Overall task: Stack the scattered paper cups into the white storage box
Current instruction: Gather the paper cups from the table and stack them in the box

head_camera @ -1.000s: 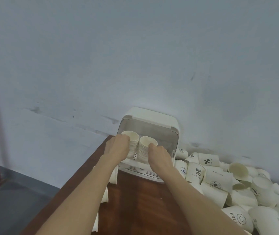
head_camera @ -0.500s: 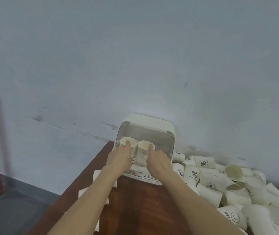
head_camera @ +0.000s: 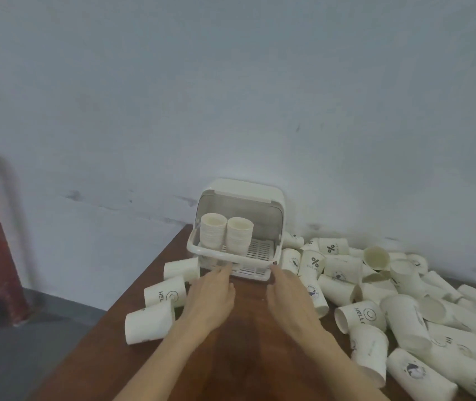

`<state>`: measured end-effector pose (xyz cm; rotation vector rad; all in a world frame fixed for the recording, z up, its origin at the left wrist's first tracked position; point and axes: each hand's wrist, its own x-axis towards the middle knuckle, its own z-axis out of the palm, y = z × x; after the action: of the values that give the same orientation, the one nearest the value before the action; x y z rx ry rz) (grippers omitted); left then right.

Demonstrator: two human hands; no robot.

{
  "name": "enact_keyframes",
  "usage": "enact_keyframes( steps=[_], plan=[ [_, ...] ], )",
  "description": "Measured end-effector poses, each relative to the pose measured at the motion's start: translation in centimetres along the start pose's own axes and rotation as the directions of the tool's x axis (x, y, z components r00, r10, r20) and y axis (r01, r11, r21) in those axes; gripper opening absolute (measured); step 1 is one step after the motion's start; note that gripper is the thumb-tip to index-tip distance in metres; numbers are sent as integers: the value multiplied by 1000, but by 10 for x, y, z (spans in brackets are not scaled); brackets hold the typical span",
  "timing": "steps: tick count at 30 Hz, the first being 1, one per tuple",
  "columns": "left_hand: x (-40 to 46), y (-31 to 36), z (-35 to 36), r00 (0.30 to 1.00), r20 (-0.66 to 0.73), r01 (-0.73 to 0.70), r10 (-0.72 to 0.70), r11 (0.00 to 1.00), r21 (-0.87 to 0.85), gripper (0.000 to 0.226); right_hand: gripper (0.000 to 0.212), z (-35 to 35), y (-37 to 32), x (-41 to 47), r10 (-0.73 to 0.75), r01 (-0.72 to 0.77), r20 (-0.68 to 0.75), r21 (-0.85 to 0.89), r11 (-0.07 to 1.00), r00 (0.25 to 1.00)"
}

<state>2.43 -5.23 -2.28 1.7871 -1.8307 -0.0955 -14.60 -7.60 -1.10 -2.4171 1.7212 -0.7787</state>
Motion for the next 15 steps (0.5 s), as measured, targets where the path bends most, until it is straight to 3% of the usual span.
enact_keyframes(
  steps=[3,7,12,15],
  plan=[
    [-24,3,-1,1000,-6,5,-5,999,50,34,46,3,8,-28,0,-1,14,25,1000,1000],
    [-46,-4,-14,1000,2,0,0,969,248,29,48,4,10,-51,21,-22,28,17,1000,999],
    [-64,-13,-36,992,93,27,-88,853,522,14,46,3,-2,-60,-21,21,6,37,999,1000],
    [-70,-18,-43,982,150,-7,-116,768,641,23,46,2,-12,-63,-45,44,10,33,998,999]
  ],
)
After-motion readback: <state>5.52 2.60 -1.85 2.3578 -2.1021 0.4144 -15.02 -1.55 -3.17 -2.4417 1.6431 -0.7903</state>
